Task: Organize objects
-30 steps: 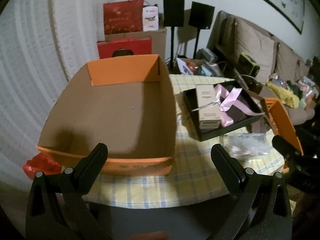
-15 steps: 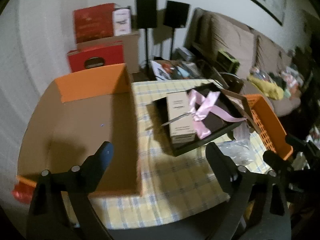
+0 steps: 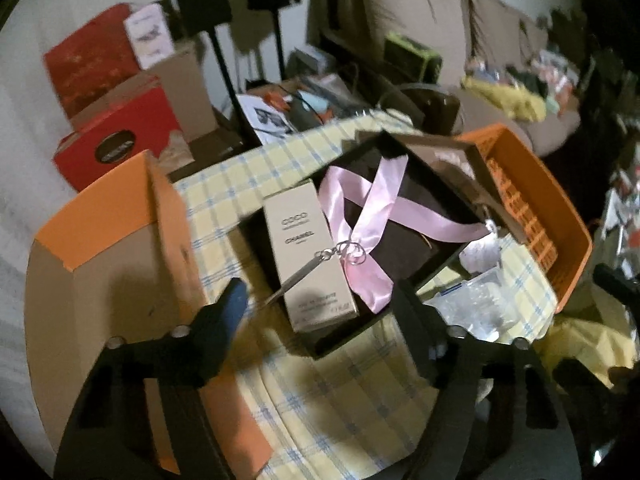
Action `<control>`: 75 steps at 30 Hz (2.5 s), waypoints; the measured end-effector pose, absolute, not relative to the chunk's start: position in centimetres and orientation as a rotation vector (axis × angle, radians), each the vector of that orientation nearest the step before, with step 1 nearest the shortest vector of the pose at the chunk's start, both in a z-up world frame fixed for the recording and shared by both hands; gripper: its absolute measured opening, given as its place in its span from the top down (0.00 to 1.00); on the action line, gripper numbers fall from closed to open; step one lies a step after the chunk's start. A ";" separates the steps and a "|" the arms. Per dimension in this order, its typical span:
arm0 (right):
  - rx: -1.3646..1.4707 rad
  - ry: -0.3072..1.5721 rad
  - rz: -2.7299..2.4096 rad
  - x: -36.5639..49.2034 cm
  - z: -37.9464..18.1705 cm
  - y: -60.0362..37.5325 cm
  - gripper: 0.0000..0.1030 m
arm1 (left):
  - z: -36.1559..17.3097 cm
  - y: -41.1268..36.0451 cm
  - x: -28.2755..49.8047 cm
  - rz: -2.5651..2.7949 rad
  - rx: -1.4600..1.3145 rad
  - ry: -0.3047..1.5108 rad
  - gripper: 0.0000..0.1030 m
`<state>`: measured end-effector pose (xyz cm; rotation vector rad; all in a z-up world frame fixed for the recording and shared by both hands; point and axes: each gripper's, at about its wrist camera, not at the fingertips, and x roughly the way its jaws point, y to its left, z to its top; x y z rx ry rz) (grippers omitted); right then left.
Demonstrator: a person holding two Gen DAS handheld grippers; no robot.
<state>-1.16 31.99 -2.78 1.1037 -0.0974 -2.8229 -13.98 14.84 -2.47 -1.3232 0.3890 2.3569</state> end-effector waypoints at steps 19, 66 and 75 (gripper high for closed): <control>1.117 -0.138 -2.809 -0.9 -2.6 33.1 0.05 | -6.3 23.5 -17.1 1.957 -1.414 0.978 0.60; 1.132 -0.104 -2.811 -2.1 -2.4 33.2 0.05 | -0.8 22.1 -17.7 2.082 -1.326 0.700 0.99; 1.162 -0.123 -2.751 -5.8 -1.7 33.7 0.22 | 4.7 17.4 -15.7 2.235 -1.156 0.388 0.99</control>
